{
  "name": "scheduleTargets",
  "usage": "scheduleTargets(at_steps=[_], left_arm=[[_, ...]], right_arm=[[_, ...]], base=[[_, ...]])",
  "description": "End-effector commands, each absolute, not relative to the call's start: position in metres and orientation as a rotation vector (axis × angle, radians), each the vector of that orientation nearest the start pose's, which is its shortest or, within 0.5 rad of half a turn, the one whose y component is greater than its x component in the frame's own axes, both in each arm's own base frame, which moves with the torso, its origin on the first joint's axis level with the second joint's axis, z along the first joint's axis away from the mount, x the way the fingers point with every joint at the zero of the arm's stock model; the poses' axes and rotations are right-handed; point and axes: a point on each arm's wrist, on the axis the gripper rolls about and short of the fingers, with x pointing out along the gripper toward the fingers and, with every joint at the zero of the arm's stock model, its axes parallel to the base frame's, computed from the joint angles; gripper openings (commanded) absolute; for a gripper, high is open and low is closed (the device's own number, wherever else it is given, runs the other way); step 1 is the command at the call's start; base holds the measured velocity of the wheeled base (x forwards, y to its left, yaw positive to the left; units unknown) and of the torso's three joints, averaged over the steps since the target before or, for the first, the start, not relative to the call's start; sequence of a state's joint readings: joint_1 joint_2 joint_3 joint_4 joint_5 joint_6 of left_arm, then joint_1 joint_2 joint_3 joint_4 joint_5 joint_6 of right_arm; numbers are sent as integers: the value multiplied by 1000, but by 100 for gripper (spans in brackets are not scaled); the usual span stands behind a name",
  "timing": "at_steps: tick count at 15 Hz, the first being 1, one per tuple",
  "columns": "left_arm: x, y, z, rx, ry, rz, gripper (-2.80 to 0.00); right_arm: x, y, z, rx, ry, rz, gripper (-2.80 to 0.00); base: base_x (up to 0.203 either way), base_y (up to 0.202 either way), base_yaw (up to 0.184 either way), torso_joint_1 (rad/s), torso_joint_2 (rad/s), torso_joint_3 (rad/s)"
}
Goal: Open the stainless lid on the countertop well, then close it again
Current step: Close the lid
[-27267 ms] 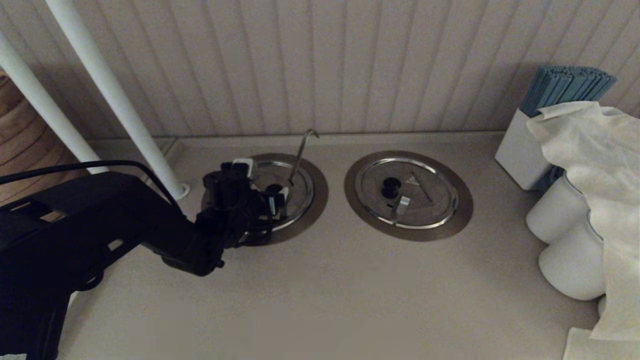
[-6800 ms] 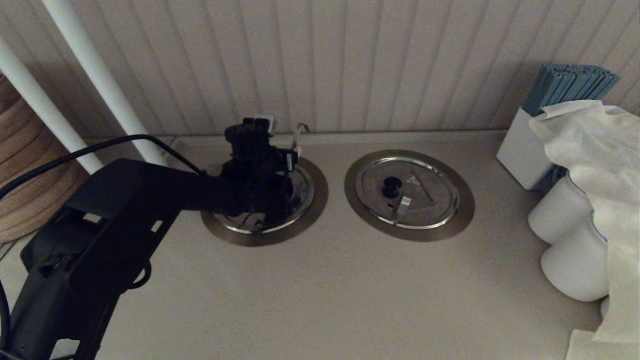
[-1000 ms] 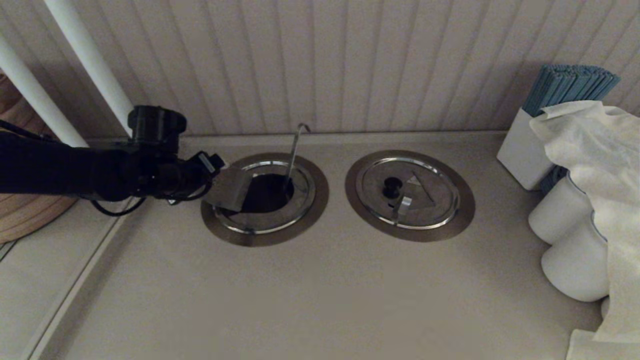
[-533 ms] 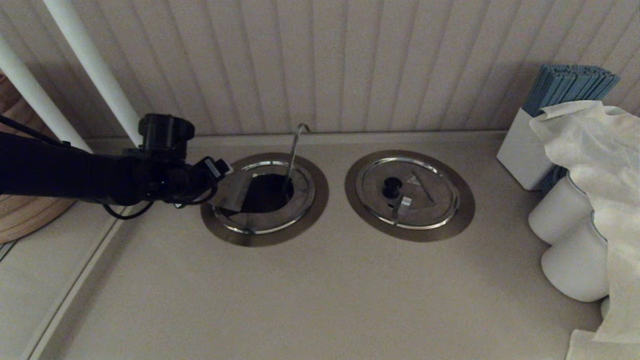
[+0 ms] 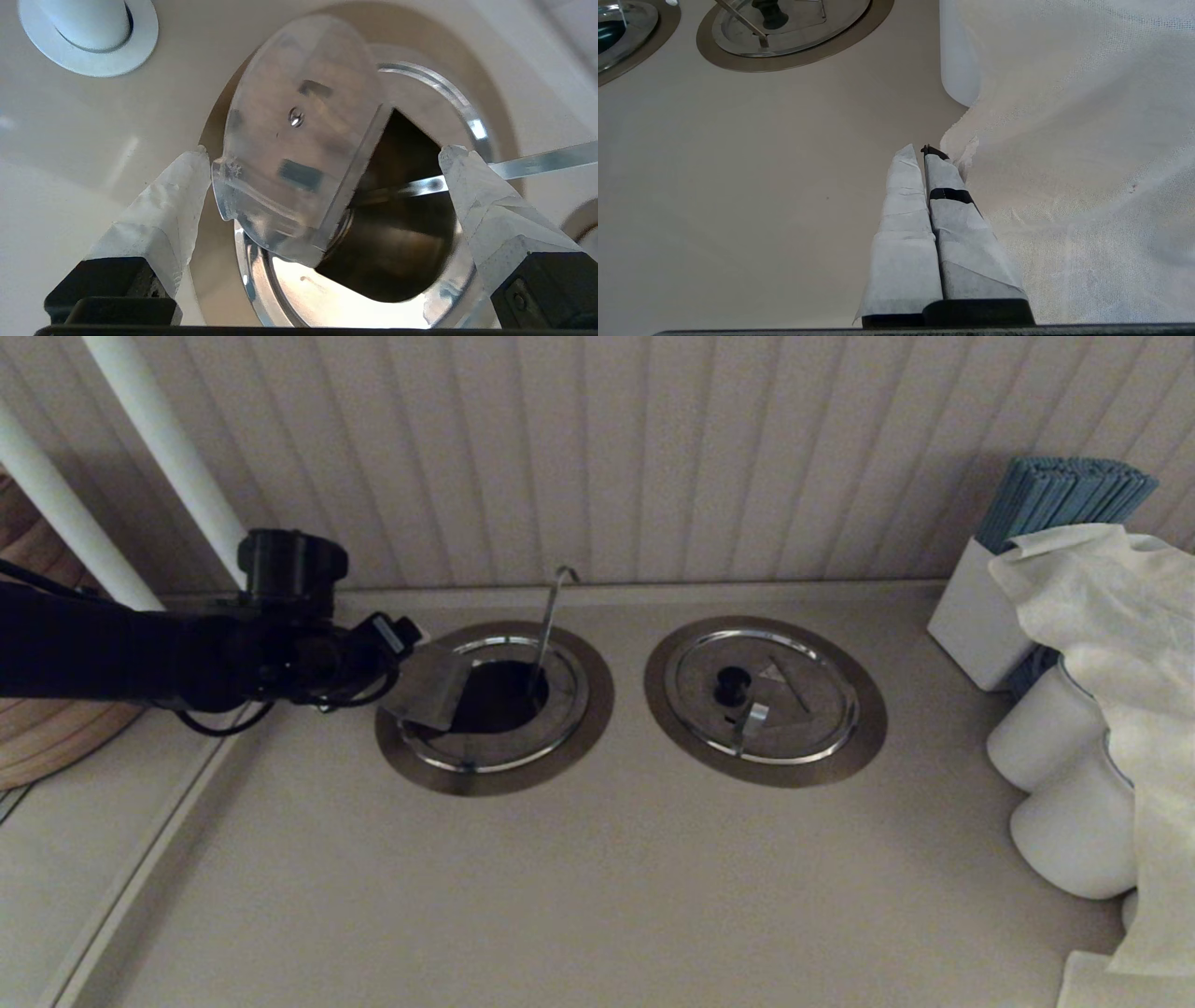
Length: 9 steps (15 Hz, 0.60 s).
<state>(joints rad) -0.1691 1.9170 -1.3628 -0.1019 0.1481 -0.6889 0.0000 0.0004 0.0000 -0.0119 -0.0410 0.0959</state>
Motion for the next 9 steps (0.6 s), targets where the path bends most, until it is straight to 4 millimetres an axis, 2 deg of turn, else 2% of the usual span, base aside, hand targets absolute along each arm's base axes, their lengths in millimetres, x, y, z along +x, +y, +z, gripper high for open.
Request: scheduleTargets(at_steps=[1, 9], left_arm=[[373, -63, 217, -612, 419, 122, 0], [374, -66, 213, -602, 428, 125, 0]], right_arm=[[-23, -1, 77, 97, -14, -41, -280], [-23, -1, 77, 97, -13, -41, -280]], base=[[0, 0, 0, 0, 0, 0], [0, 0, 0, 0, 0, 0]])
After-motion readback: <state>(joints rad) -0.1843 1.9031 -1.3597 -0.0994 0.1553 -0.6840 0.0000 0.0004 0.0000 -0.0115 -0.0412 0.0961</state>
